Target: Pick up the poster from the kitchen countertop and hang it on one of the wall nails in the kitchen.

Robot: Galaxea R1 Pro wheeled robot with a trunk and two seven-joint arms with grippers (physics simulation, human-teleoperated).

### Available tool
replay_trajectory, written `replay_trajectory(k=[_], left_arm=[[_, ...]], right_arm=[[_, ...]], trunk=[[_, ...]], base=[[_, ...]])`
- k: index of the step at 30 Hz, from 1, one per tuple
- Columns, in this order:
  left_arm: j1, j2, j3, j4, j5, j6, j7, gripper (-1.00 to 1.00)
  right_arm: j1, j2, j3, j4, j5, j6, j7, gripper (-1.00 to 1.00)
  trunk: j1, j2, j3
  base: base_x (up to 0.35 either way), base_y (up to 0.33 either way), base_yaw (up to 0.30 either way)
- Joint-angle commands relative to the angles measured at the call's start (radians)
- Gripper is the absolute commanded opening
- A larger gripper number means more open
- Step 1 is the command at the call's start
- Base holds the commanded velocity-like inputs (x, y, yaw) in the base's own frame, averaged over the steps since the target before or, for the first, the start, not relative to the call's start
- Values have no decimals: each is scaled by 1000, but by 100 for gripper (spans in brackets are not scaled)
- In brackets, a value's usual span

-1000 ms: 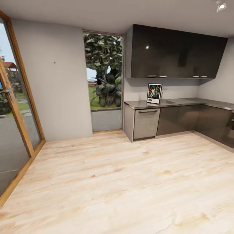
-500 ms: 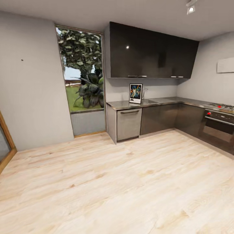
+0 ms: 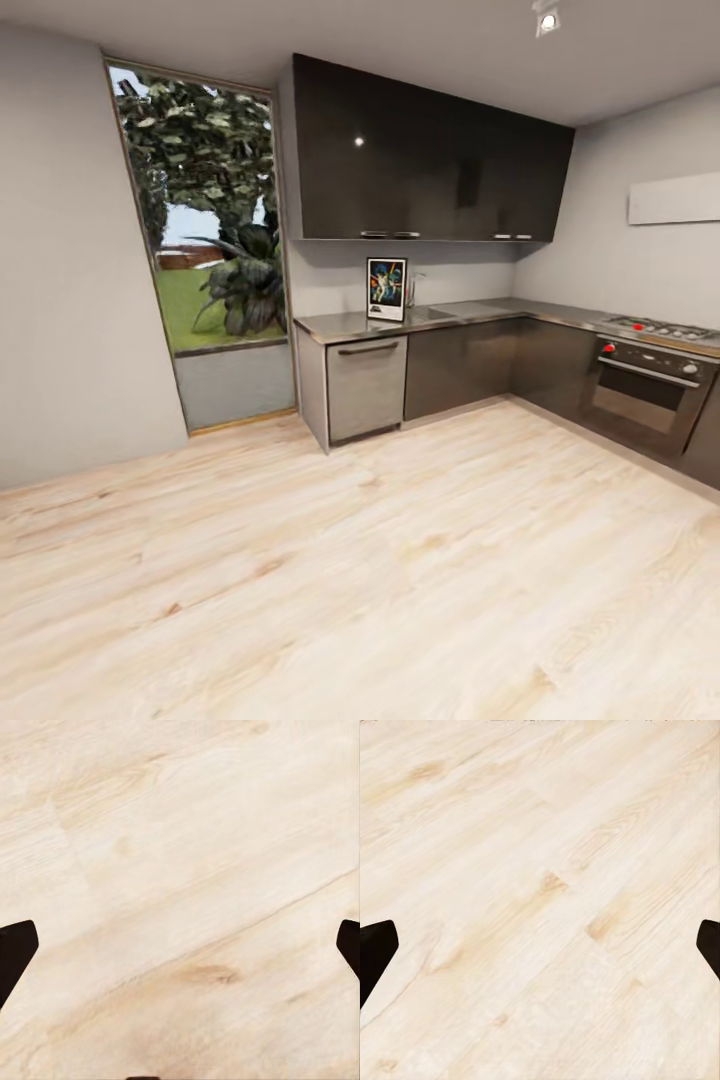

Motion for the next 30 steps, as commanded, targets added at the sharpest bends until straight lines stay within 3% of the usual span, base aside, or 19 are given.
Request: replay_trajectory(k=[1,16,30], left_arm=[[0,0,1,-1,0,-1,0,100],[0,0,1,-1,0,-1,0,100],[0,0,1,-1,0,-1,0,100]], right_arm=[[-1,0,-1,1,1,-3,0,100],[-1,0,-1,2,2,-3,0,100],[-1,0,2,26,2,-5,1,100]], trunk=[[1,0,-1],[1,0,-1],[1,0,-1]], base=[[331,-16,-5],[334,-21,-1],[308,-169,0]])
